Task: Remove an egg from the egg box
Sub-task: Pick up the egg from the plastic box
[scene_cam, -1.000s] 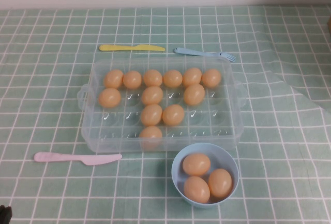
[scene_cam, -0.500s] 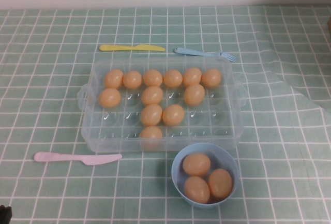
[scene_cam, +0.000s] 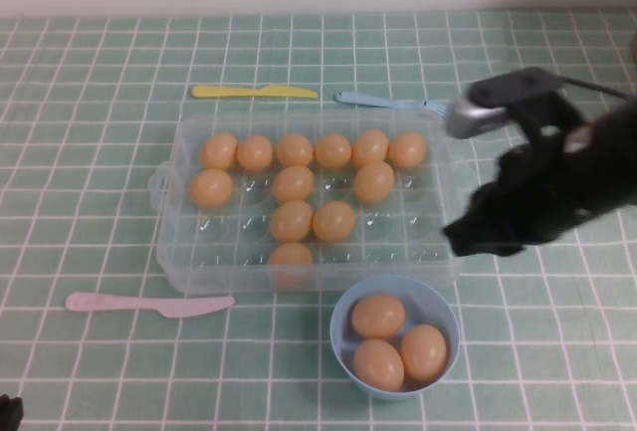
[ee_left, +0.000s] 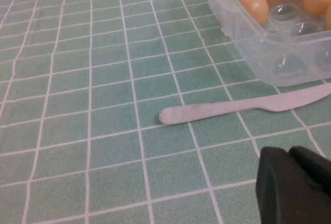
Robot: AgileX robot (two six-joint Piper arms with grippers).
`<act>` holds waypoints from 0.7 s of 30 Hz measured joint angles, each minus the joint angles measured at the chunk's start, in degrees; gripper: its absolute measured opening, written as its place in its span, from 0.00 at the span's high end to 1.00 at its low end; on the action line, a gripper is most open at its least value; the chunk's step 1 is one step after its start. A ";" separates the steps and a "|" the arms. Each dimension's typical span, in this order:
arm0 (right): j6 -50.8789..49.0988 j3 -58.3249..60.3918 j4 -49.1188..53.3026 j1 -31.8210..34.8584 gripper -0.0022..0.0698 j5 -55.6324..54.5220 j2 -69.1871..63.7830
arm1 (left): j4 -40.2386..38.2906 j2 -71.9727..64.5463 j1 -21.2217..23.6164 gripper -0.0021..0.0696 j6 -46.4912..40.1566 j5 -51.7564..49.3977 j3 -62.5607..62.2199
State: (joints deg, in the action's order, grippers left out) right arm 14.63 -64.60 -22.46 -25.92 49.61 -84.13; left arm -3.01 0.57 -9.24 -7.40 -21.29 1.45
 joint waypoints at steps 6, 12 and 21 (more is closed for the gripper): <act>0.04 -12.02 1.46 -3.80 0.98 3.10 -10.74 | 0.00 0.00 0.00 0.98 0.00 0.00 0.00; -7.09 -21.53 2.71 -3.93 0.81 3.66 -18.52 | 0.00 0.00 0.00 0.98 0.00 0.00 0.00; -26.81 -33.50 4.69 -3.93 0.33 4.00 -29.90 | 0.00 0.00 0.00 0.98 0.00 0.00 0.00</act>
State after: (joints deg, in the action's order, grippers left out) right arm -12.17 -98.09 -17.77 -29.85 53.61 -114.03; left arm -3.01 0.57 -9.24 -7.40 -21.29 1.45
